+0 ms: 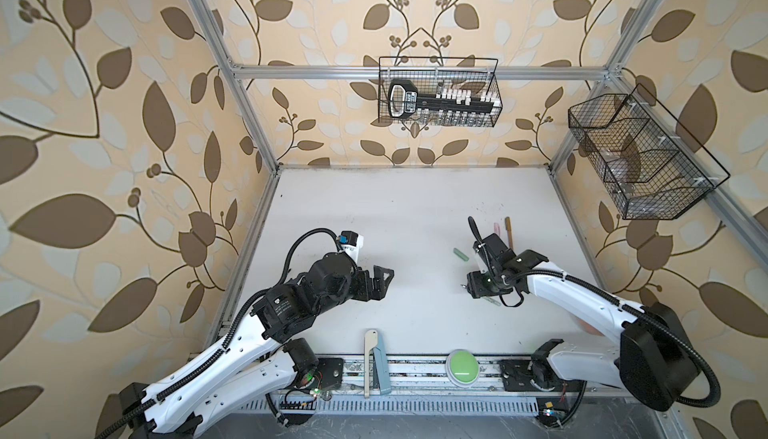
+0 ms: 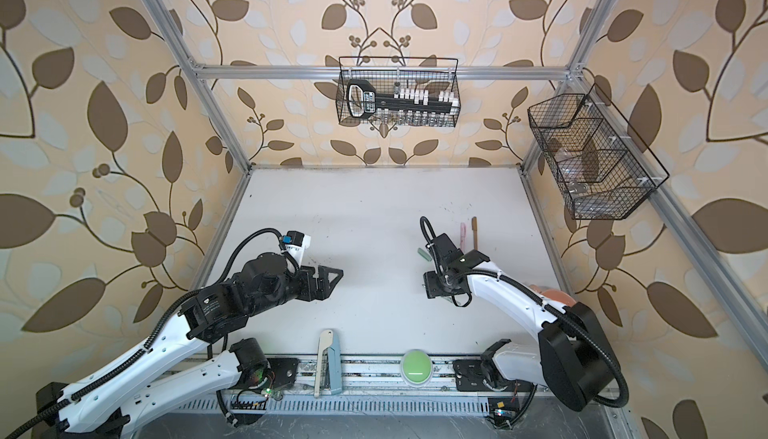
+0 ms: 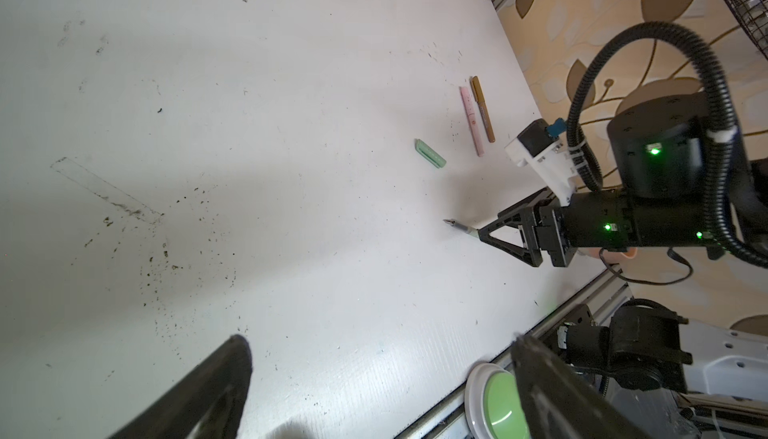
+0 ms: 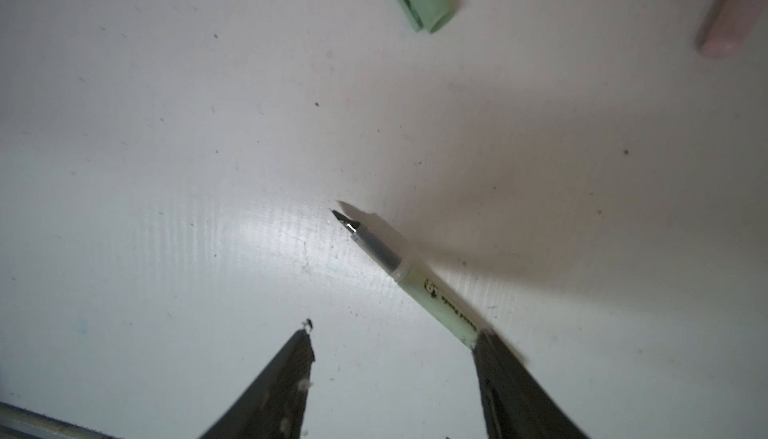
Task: Insert the pens into the pen caps
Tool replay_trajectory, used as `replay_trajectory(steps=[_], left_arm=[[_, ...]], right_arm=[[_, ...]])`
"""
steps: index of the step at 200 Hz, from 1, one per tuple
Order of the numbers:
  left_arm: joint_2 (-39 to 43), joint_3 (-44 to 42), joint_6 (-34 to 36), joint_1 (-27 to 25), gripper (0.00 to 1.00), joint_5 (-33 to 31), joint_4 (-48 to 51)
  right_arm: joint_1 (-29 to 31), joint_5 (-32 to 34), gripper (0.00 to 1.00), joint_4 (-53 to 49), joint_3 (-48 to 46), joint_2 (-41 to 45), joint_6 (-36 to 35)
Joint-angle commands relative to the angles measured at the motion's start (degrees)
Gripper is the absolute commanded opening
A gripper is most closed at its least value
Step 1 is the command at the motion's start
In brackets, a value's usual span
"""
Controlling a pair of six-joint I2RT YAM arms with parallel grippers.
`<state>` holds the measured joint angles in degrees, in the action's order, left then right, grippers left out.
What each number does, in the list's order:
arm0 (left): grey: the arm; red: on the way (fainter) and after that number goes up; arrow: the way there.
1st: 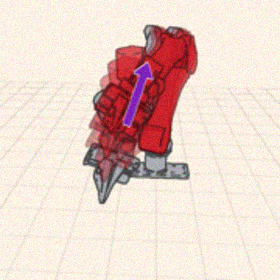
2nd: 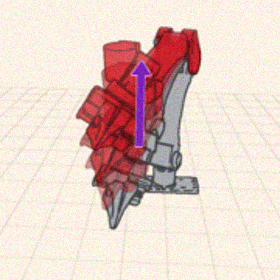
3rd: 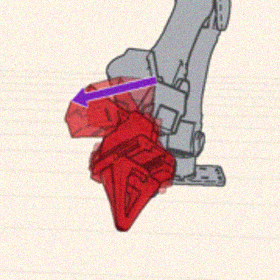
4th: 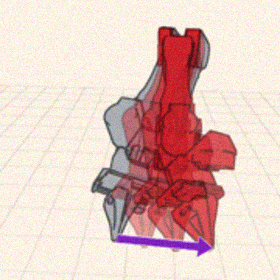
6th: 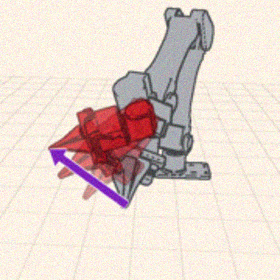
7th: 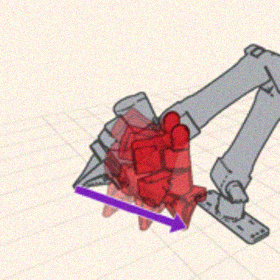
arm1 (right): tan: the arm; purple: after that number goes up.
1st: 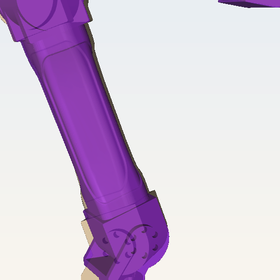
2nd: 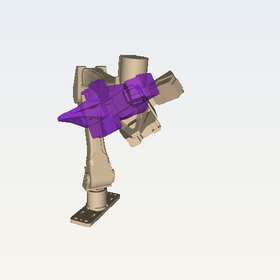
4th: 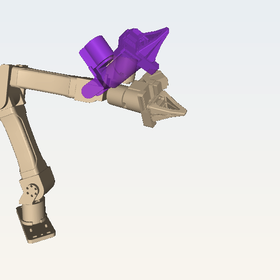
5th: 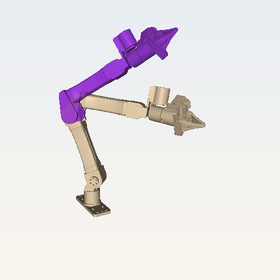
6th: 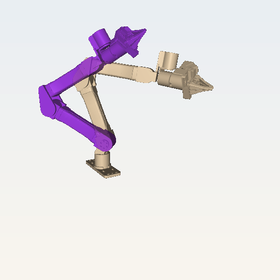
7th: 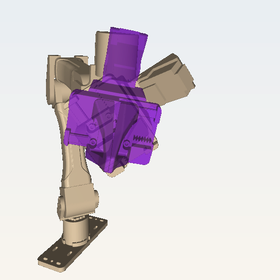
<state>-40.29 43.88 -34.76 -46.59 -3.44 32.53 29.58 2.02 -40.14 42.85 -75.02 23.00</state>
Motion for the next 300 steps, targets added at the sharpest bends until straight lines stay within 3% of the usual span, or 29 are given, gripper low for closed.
replay_trajectory(steps=[1, 37, 86, 161, 200, 269, 300], left_arm=[[-0.31, 1.27, 1.78, -0.52, 0.99, 0.32, -0.88], [-0.15, 2.57, 2.64, -0.52, 0.99, -0.1, 0.66], [1.87, 2.05, 2.76, -0.52, 0.99, -0.18, 0.32], [1.97, 1.03, 2.62, -0.5, 0.99, -0.16, 0.16], [1.97, 0.62, 3.06, -0.48, 0.99, -0.22, 0.0], [0.92, 1.09, 2.99, -0.52, 0.99, 1.71, 0.62], [1.48, -0.3, 2.06, -0.52, 0.99, 2.26, -0.31]], right_arm=[[0.55, 3.93, 0.65, -2.02, 1.55, -3.54, 1.16], [0.67, 5.23, 0.66, -2.69, 3.81, -7.5, 0.09], [-2.29, 2.23, 0.67, -1.35, 2.11, -7.85, -1.31], [-0.49, 2.93, 0.63, -1.07, 1.62, -11.38, 0.02], [0.01, 1.4, 0.54, 0.5, 0.07, -12.28, 0.49], [1.84, -8.25, 0.36, 5.02, -1.02, -13.73, 1.18], [2.89, -8.81, 0.29, 7.94, -1.13, -15.56, 2.79]])
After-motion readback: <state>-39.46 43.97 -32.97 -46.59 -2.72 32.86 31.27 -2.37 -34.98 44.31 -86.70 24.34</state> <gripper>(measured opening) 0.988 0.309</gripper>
